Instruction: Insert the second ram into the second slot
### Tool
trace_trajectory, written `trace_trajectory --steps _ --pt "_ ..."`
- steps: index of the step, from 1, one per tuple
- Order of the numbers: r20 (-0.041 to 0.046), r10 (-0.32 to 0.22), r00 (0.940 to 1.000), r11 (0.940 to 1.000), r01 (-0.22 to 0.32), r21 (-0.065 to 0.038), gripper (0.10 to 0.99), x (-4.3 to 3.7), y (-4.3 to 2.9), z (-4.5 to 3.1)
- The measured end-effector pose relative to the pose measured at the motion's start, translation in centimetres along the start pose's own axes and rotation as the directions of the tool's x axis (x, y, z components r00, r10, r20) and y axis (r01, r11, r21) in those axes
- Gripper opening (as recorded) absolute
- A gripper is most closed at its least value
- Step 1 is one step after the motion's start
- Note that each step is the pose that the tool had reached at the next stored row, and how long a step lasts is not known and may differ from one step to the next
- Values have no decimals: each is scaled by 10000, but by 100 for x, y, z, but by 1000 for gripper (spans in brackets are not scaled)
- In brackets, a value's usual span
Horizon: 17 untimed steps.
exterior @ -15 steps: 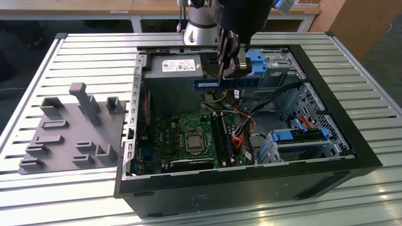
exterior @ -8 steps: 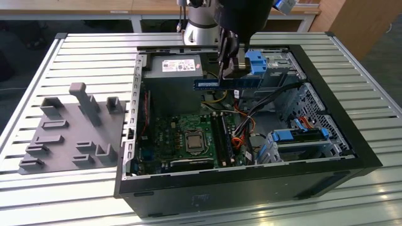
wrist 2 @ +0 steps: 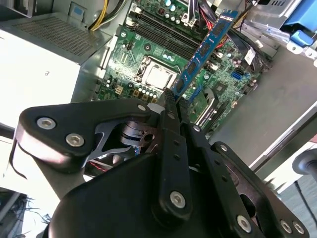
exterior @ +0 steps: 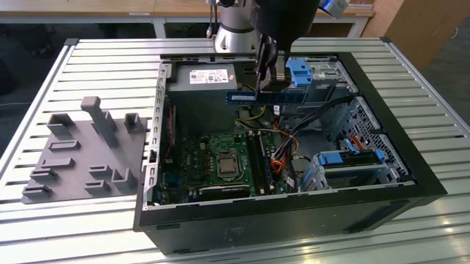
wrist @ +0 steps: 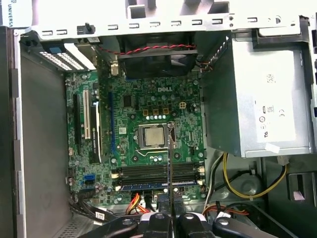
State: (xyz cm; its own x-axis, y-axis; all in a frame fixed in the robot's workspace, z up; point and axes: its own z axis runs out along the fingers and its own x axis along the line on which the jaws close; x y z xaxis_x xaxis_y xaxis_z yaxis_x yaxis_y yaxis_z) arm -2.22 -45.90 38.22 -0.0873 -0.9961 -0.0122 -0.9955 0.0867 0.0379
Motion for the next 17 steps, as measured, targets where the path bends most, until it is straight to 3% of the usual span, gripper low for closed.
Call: trace_trajectory --steps 17 --pt "40 1053 9944 9944 -1053 11 137 0 0 0"
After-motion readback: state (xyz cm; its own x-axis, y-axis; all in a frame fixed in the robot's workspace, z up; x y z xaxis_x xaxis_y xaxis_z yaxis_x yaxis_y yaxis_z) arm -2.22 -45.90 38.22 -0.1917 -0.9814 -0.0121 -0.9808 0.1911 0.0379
